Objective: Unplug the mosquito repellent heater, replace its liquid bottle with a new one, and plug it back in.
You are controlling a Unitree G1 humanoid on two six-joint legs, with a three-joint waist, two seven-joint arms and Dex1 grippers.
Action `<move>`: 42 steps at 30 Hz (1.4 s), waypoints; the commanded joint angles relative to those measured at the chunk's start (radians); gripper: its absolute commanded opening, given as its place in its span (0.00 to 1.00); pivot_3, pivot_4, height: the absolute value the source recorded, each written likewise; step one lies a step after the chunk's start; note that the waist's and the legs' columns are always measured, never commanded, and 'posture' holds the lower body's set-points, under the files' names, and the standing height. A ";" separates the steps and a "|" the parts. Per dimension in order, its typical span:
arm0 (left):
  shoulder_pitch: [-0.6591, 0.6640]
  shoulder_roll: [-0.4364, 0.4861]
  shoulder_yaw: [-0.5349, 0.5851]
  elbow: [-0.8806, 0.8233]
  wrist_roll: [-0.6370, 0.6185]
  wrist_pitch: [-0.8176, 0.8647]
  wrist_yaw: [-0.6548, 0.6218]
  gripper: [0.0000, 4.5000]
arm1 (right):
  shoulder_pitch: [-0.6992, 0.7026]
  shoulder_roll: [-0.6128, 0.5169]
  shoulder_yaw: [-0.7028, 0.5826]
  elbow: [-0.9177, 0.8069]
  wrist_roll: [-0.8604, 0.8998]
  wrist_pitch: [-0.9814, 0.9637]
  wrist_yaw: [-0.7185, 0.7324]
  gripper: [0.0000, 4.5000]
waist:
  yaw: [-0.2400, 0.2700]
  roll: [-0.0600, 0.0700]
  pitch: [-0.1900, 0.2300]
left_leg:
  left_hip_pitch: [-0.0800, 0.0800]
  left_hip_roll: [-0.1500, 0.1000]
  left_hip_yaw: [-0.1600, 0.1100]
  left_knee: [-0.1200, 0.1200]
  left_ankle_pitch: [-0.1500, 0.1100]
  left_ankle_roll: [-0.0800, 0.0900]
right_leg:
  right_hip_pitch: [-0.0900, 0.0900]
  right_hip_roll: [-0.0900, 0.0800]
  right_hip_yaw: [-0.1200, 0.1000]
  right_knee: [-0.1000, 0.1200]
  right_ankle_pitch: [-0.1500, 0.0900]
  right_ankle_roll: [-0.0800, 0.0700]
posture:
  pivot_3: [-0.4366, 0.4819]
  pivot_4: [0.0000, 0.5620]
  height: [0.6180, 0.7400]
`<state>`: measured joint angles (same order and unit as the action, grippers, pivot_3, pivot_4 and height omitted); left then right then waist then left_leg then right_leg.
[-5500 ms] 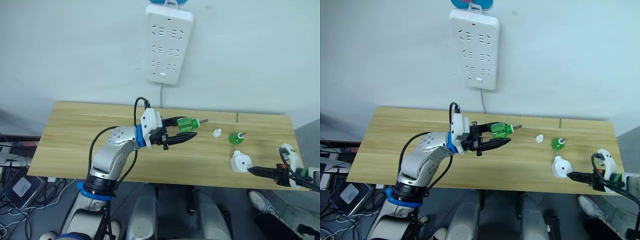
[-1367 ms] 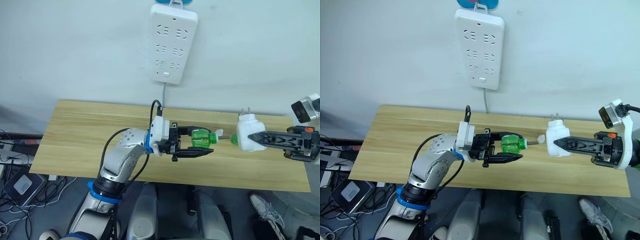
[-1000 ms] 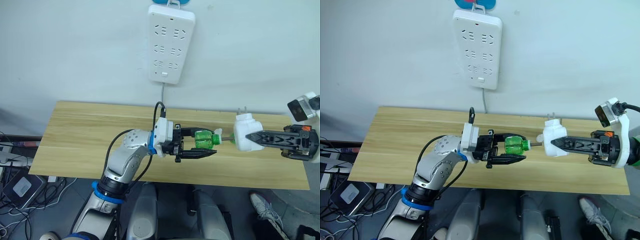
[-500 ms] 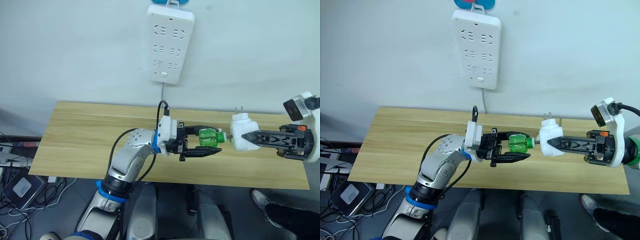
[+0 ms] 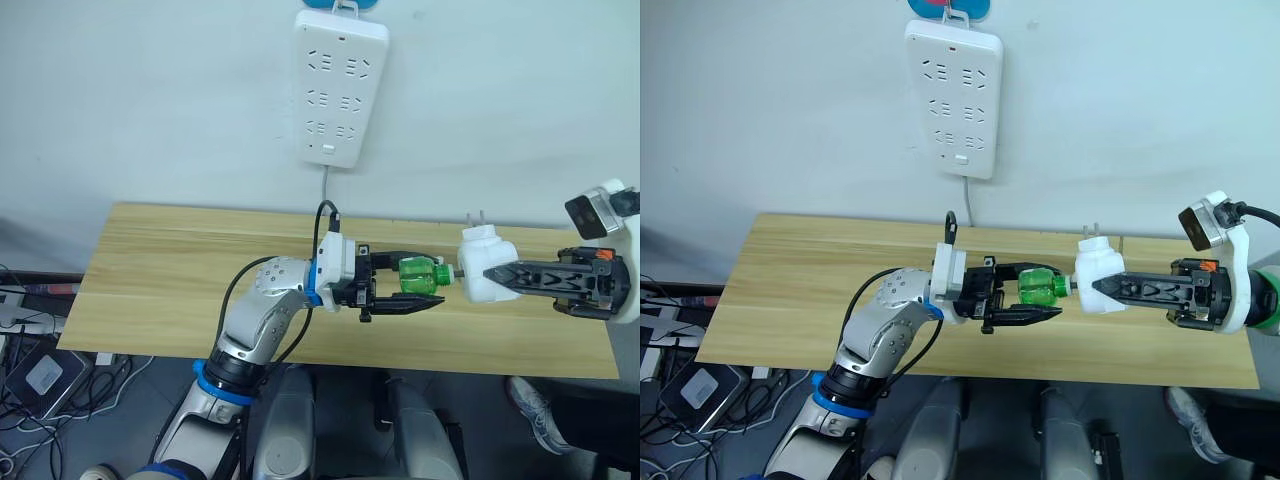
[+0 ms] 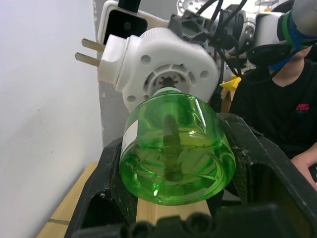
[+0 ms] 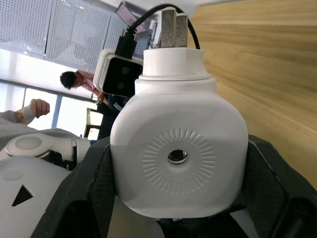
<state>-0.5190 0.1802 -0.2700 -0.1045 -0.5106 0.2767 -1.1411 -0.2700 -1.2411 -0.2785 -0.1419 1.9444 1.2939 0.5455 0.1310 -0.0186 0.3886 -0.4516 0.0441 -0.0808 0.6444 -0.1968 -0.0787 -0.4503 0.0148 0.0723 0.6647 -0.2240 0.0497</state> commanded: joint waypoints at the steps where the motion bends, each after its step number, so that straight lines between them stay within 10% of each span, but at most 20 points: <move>1: -0.009 -0.012 0.002 -0.014 -0.004 -0.014 0.010 0.50 | -0.011 -0.021 -0.008 -0.018 0.028 0.004 0.033 0.67 | 0.000 0.000 0.000 | 0.000 0.000 0.000 0.000 0.000 0.000 | 0.000 0.000 0.000 0.000 0.000 0.000 | 0.69 0.60 1.00; 25: -0.016 -0.052 -0.021 0.000 -0.001 -0.018 0.011 0.50 | -0.122 0.079 0.077 -0.160 0.028 -0.117 -0.151 0.67 | -0.002 0.000 0.000 | 0.000 0.000 0.000 0.000 0.000 0.000 | 0.000 0.000 0.000 0.000 0.000 0.000 | 0.68 0.63 1.00; 29: -0.011 -0.051 -0.018 -0.003 -0.004 -0.011 0.016 0.50 | -0.153 0.057 0.084 -0.117 0.028 -0.079 -0.097 0.97 | -0.003 0.000 0.000 | 0.000 0.000 0.000 0.001 0.000 0.000 | 0.000 0.000 0.000 0.000 0.001 0.000 | 0.68 0.63 1.00; 42: -0.038 -0.067 0.011 0.012 -0.032 0.043 0.062 0.50 | -0.074 0.029 0.123 -0.188 0.028 -0.104 -0.068 0.99 | -0.003 0.000 0.000 | 0.000 0.000 -0.001 0.000 0.000 0.000 | 0.000 0.000 0.000 0.000 0.001 0.000 | 0.69 0.63 1.00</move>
<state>-0.5543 0.1238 -0.2567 -0.0674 -0.5279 0.3141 -1.0841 -0.3506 -1.2083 -0.1424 -0.2825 1.9377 1.2074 0.4553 0.1279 -0.0185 0.3885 -0.4517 0.0442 -0.0816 0.6448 -0.1968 -0.0785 -0.4501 0.0150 0.0720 0.6652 -0.2234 0.0493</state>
